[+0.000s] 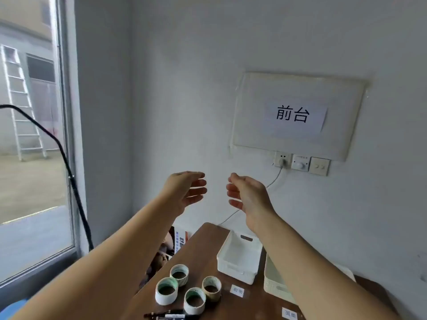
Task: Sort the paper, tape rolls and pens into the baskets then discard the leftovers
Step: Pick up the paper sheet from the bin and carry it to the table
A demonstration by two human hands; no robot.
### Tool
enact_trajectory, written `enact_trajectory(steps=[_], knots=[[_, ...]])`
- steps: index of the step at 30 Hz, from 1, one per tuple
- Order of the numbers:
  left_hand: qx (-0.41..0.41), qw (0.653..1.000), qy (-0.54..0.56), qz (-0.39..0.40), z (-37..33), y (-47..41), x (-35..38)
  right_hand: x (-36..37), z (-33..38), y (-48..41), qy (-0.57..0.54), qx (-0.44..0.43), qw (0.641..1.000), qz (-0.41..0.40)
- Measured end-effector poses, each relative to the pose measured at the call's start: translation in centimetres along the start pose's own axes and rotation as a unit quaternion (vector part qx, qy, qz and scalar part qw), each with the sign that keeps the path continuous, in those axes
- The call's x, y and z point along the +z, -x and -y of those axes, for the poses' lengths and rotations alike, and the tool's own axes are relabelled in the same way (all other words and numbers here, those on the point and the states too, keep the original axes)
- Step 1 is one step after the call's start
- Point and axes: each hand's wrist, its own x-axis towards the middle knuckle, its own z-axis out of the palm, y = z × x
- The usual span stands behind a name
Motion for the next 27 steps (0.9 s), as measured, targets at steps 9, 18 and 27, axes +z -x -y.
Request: enact_trajectory(steps=[9, 18, 27], knots=[[0.013, 0.989, 0.002, -0.149, 0.7, 7.3, -7.6, 6.5, -1.9, 4.1, -0.057, 0.016, 0.983, 0.174], [0.017, 0.960, 0.009, -0.280, 1.4, 17.9, -15.6, 14.3, -2.7, 12.3, -0.102, 0.073, 0.934, 0.334], [0.024, 0.906, 0.000, -0.422, 1.7, 29.2, -23.5, 22.0, -2.0, 23.1, -0.120, 0.081, 0.868, 0.475]])
